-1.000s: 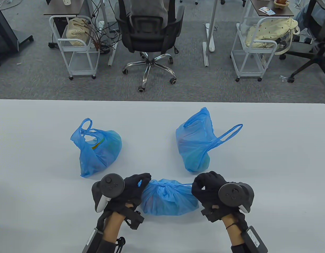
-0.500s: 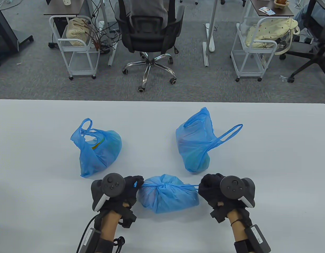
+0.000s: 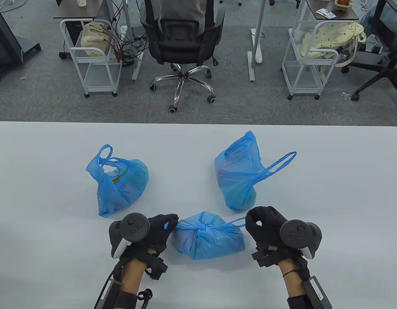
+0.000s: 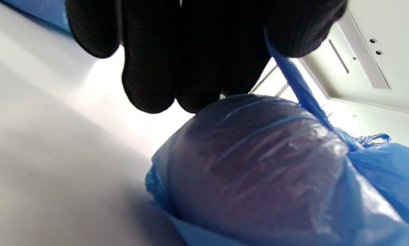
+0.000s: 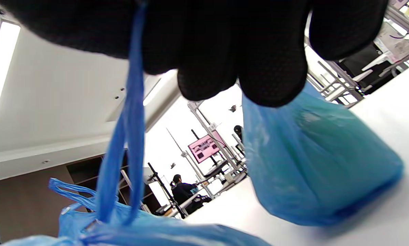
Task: Tie knot on plastic bag top
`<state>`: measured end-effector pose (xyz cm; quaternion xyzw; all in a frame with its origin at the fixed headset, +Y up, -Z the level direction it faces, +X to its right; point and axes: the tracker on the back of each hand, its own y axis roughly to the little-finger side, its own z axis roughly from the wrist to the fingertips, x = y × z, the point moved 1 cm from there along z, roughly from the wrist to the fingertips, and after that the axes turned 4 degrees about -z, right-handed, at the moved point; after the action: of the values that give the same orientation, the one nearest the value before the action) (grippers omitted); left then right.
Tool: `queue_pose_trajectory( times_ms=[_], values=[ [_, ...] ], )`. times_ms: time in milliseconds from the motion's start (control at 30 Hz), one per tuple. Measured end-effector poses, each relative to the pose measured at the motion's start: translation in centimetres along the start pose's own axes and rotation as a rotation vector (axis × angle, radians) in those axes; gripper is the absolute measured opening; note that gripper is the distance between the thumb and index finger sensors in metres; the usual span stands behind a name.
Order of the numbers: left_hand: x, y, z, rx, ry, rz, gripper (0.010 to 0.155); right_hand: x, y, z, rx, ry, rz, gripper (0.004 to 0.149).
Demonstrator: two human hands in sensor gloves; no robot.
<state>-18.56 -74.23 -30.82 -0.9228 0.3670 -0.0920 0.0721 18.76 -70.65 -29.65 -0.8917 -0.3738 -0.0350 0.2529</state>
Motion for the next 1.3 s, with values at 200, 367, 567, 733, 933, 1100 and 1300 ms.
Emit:
queue_pose_trajectory(
  times_ms=[200, 367, 567, 733, 933, 1100, 1300],
  values=[
    [-0.2, 0.1, 0.0, 0.003, -0.001, -0.032, 0.049, -0.6, -4.3, 0.2, 0.068, 0.033, 0.08, 0.035],
    [-0.2, 0.2, 0.0, 0.009, 0.0, -0.033, 0.049, -2.5, -8.0, 0.9, 0.089, -0.035, -0.005, 0.034],
    [-0.2, 0.2, 0.0, 0.013, 0.002, -0.04, 0.049, -6.6, -10.9, 2.0, 0.159, -0.223, -0.289, 0.035],
    [-0.2, 0.3, 0.1, 0.011, 0.003, -0.036, 0.049, -9.7, -11.7, 0.8, 0.189, -0.343, -0.473, 0.042],
    [0.0, 1.0, 0.3, -0.011, 0.007, -0.039, 0.049, -10.9, -11.9, -0.9, 0.226, -0.4, -0.585, 0.063],
    [-0.1, 1.0, 0.2, -0.005, -0.005, -0.023, 0.049, -11.6, -11.5, -0.8, 0.226, -0.378, -0.615, 0.064],
    [0.0, 1.0, 0.1, -0.002, -0.009, -0.024, 0.049, -12.0, -12.7, 0.6, 0.237, -0.435, -0.666, 0.047]
  ],
)
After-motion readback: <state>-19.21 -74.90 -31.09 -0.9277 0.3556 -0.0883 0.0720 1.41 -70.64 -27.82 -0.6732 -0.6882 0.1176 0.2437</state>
